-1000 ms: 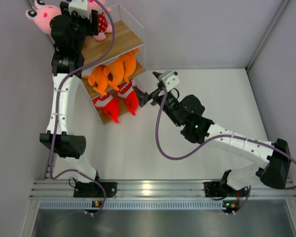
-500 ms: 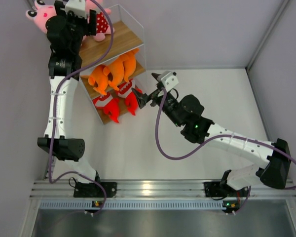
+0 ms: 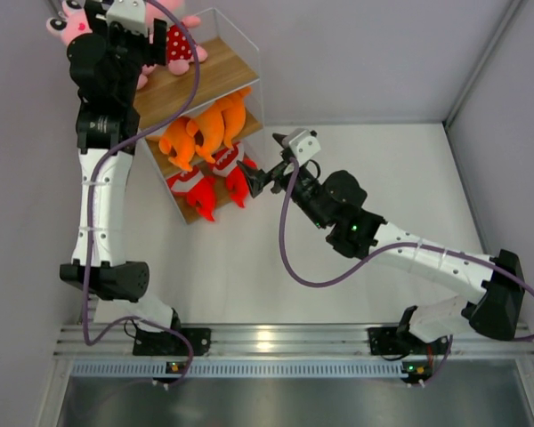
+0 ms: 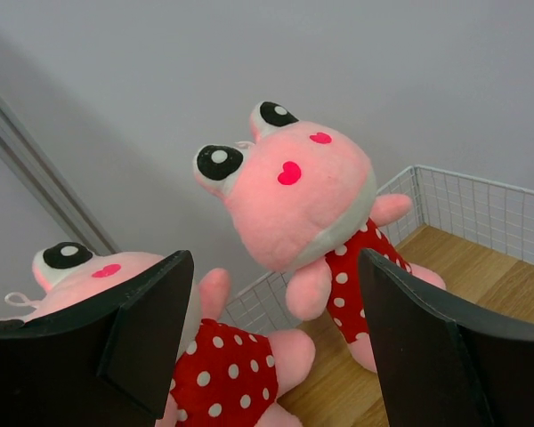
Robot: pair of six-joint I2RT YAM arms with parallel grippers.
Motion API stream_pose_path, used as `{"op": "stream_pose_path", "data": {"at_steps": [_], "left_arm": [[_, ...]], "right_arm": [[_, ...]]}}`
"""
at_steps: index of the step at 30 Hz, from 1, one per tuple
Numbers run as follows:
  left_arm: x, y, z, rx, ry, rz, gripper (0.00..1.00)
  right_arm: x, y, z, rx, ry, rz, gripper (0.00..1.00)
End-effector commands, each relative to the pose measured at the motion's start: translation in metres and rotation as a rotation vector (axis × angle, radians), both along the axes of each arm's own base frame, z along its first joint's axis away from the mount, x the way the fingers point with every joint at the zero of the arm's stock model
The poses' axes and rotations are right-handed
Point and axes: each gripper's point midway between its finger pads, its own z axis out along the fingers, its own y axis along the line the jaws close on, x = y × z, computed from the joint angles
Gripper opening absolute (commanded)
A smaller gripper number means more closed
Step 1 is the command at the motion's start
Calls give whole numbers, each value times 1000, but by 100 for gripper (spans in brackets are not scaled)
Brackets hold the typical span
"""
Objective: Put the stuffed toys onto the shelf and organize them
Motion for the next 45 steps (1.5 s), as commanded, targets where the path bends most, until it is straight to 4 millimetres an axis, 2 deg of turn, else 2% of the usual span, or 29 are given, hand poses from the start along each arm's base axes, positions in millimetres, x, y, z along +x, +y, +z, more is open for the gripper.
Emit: {"op": "stream_pose_path", "data": {"at_steps": [1,2,5,7,9,10,11,12,13,14,16,17,18,19,20,21,22,23,25,26,27,29,30,31,32,33,34,40,45], "left_arm": [[-33,-3,30,12,-82,-31,80],[-41,-5,32,11,-81,-46,80],[-54,-14,13,31,-4,-101,80],[-80,-22,-5,56,57,-153,80],[-108,-25,-24,90,117,-182,80],[-121,-28,-46,105,202,-211,80],[-128,-28,-66,123,261,-220,81],[-155,-29,-80,134,313,-241,81],[-166,-30,-91,143,348,-252,81],[-173,-29,-110,160,402,-258,83],[-205,-25,-125,174,441,-254,83],[-215,-22,-152,184,522,-253,85],[-224,-19,-161,186,545,-243,86],[-243,-15,-164,188,534,-229,86],[-248,-10,-195,193,618,-208,88],[-255,-7,-209,195,644,-198,88],[-262,-4,-223,197,665,-187,89],[-270,2,-255,205,715,-163,89],[-279,8,-286,218,759,-136,90],[-286,12,-316,225,810,-123,90],[-288,17,-329,227,833,-95,91],[-296,19,-362,227,883,-89,95],[-295,20,-368,224,881,-81,97],[-295,24,-374,217,883,-64,98],[-296,26,-389,214,898,-52,99],[-293,31,-393,213,886,-28,99],[-294,33,-406,214,896,-15,99],[-284,53,-422,108,867,119,99],[-283,65,-425,80,855,178,99]], "right_arm": [[0,-9,19,43,-1,-8,99],[2,-11,17,35,9,-18,99],[9,-21,17,28,45,-65,99],[13,-28,5,-2,87,-95,100],[24,-46,-2,5,137,-160,99],[28,-55,-15,-25,176,-188,99],[36,-71,-18,-17,200,-239,99],[38,-84,-30,-17,245,-271,99],[43,-90,-40,-14,280,-295,99],[48,-108,-41,2,291,-340,99],[52,-128,-62,-15,354,-403,99],[56,-144,-64,-8,366,-445,99],[57,-153,-73,-10,399,-472,100],[59,-162,-81,-22,423,-501,99],[62,-179,-90,-42,452,-550,99],[63,-188,-103,-63,476,-580,99],[63,-199,-107,-69,482,-620,99],[63,-210,-117,-86,505,-650,99],[61,-223,-135,-106,536,-678,99],[61,-232,-142,-108,552,-701,99],[59,-238,-156,-122,578,-717,99],[56,-249,-167,-123,592,-744,99],[53,-254,-180,-140,610,-756,99],[52,-256,-182,-132,614,-757,99],[50,-262,-195,-137,637,-771,99],[51,-260,-198,-127,641,-758,99],[52,-263,-202,-124,650,-763,100],[56,-268,-228,-158,733,-833,100],[59,-269,-232,-169,744,-857,99]]}}
